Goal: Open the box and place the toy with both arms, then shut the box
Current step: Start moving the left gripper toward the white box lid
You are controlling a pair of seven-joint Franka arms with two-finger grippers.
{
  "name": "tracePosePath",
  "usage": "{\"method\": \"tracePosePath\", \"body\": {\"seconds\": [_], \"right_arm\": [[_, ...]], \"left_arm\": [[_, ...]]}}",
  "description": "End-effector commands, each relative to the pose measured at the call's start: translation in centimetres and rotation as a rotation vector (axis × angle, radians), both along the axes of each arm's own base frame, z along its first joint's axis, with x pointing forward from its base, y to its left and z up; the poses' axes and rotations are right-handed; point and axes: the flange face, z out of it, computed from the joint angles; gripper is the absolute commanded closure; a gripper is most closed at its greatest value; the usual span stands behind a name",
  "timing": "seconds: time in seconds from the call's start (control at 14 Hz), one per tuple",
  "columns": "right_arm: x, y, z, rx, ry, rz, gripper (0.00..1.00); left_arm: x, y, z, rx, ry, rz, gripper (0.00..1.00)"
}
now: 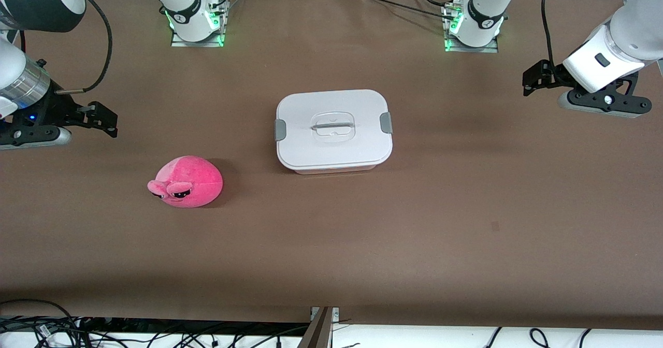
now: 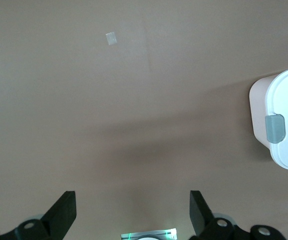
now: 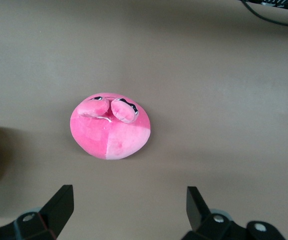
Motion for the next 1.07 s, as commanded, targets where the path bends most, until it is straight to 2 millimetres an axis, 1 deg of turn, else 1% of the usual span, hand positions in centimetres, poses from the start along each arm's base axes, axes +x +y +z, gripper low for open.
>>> {"method": "tracePosePath", "body": {"seconds": [0.0, 0.36, 0.57, 0.64, 0.71, 0.79, 0.86, 1.0], "right_arm": [[0.3, 0.2, 0.8, -0.013, -0.013, 0.007, 0.0], [0.4, 0.0, 0.5, -0.015, -0.008, 0.005, 0.0], [0.4, -0.1, 0.4, -0.015, -0.007, 0.005, 0.0], [0.4, 0.0, 0.5, -0.017, -0.008, 0.006, 0.0], [0.4, 0.0, 0.4, -0.017, -0.008, 0.006, 0.0], [0.4, 0.0, 0.5, -0.015, -0.01, 0.006, 0.0], [0.4, 0.0, 0.4, -0.015, -0.007, 0.006, 0.0], [0.4, 0.0, 0.5, -0.017, -0.008, 0.006, 0.0]], "left_arm": [[0.2, -0.1, 0.5, -0.023, 0.009, -0.012, 0.0], [0.2, 0.0, 0.5, -0.024, 0.014, -0.009, 0.0], [0.0, -0.8, 0.5, -0.026, 0.016, -0.044, 0.0], [-0.1, -1.5, 0.3, -0.034, 0.024, -0.101, 0.0], [-0.2, -2.5, 0.0, -0.043, 0.035, -0.183, 0.0], [0.2, -3.1, -1.1, -0.053, 0.057, -0.246, 0.0], [0.2, -4.6, -1.7, -0.062, 0.07, -0.311, 0.0], [-0.2, -10.0, -3.8, -0.092, 0.106, -0.512, 0.0]]}}
